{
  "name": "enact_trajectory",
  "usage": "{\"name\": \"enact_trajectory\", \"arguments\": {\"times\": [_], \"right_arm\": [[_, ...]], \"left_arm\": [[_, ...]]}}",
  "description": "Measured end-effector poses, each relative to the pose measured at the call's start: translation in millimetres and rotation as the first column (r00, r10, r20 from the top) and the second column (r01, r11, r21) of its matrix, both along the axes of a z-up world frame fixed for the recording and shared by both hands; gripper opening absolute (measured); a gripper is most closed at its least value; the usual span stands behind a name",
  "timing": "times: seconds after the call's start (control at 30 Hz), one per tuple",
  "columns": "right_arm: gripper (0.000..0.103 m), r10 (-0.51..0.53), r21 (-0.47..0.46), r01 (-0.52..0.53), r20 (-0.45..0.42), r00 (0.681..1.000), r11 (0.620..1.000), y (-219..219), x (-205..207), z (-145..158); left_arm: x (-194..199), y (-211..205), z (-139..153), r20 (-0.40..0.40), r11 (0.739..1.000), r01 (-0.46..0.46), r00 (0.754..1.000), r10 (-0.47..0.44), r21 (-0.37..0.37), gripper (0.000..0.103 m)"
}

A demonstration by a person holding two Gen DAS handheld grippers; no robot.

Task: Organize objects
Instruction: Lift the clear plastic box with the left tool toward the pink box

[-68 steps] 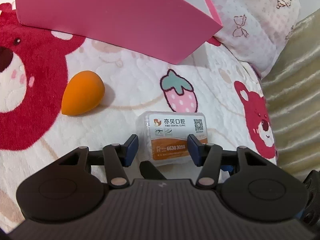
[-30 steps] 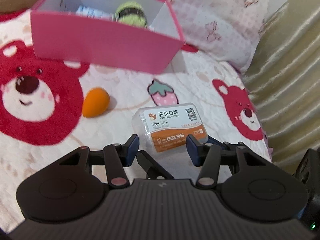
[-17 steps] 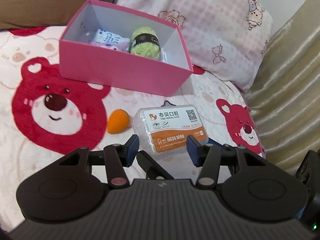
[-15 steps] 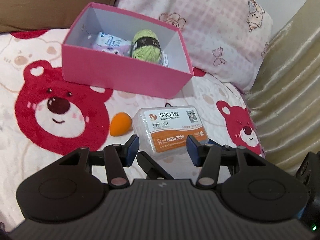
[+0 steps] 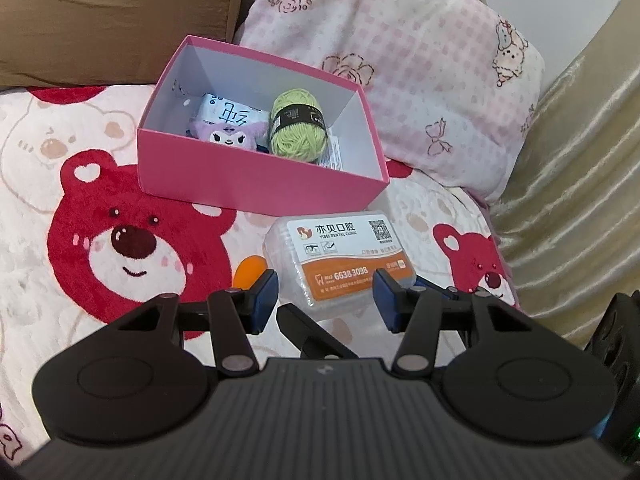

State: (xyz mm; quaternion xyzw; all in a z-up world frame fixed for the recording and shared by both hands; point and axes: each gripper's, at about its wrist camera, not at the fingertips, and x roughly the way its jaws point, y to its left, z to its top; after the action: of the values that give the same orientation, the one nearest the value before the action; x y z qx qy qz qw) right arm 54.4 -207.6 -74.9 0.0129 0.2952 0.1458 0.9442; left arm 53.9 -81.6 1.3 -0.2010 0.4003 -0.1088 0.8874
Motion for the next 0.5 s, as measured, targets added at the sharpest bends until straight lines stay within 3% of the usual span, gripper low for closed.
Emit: {"name": "enact_trajectory", "arguments": {"times": [0.1,0.27,0.5], "right_arm": [[0.094,0.001,-0.017,-0.001,-0.008,1.000,1.000,5.0,4.6,7.9],[0.094,-0.016,-0.011,0.015,-0.054,0.998,1.000,12.4,17.4,21.4],[0.094,0.014,-0.054,-0.015,-0.029,0.999,0.998,12.9,37.3,31.1]], "left_arm": [[6.4,7.2,6.5,-0.033,1.000,-0.005,0.999,0.004,-0.023,0.050],[20.4,12.0,22.1,-0.053,1.000,0.019,0.998,-0.018,0.018,0.050],[48.2,31.0,31.3,-0.084,0.998,0.053,0.995,-0.057,-0.043,0.050]]}}
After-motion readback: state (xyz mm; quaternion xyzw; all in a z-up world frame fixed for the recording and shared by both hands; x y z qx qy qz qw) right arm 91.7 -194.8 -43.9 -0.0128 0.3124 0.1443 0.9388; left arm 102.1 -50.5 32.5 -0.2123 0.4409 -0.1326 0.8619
